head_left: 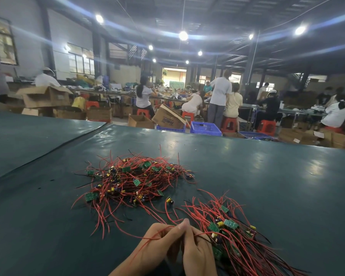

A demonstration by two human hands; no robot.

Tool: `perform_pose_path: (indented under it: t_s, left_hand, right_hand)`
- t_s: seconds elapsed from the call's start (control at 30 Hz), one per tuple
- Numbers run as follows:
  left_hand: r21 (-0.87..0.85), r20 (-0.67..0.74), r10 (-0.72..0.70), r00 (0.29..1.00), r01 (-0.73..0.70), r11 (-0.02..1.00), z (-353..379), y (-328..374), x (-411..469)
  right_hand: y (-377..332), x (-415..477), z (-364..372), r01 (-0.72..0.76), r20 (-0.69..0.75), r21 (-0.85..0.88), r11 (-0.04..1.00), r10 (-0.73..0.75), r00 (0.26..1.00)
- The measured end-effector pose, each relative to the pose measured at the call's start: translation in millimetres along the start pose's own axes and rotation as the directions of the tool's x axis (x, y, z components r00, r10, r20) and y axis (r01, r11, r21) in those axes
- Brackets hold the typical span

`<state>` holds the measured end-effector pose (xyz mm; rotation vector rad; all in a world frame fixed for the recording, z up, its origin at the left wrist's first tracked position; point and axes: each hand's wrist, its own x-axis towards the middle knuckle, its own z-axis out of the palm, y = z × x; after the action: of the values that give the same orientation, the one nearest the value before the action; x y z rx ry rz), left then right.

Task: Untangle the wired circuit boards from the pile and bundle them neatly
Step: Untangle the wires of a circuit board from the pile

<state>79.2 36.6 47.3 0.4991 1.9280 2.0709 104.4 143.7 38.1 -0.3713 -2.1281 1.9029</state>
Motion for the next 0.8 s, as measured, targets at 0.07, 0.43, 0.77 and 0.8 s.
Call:
perform_pose_path:
  t_s: [0.07, 0.43, 0.77, 0.8]
  left_hand:
    - [0.039, -0.052, 0.049, 0.997, -0.047, 0.998, -1, 0, 1]
    - [0.017, -0.227, 0.140, 0.964, -0.140, 0.990, -13, -3, 8]
    - [0.104, -0.175, 0.175, 0.969, -0.159, 0.982, -10, -7, 7]
    - [0.096, -0.181, 0.181, 0.967, -0.166, 0.982, -9, -6, 7]
  right_hand:
    - [0, 2, -2, 0.015, 0.050, -0.012, 1.000, -0.015, 0.999]
    - [6, 24, -27, -0.060, -0.102, 0.203, 0.977, 0.082, 0.991]
    - [6, 17, -20, -0.009, -0.061, 0.363, 0.932, 0.033, 0.998]
    - [7, 15, -16, 0.047, -0.047, 0.290, 0.956, -0.035, 0.998]
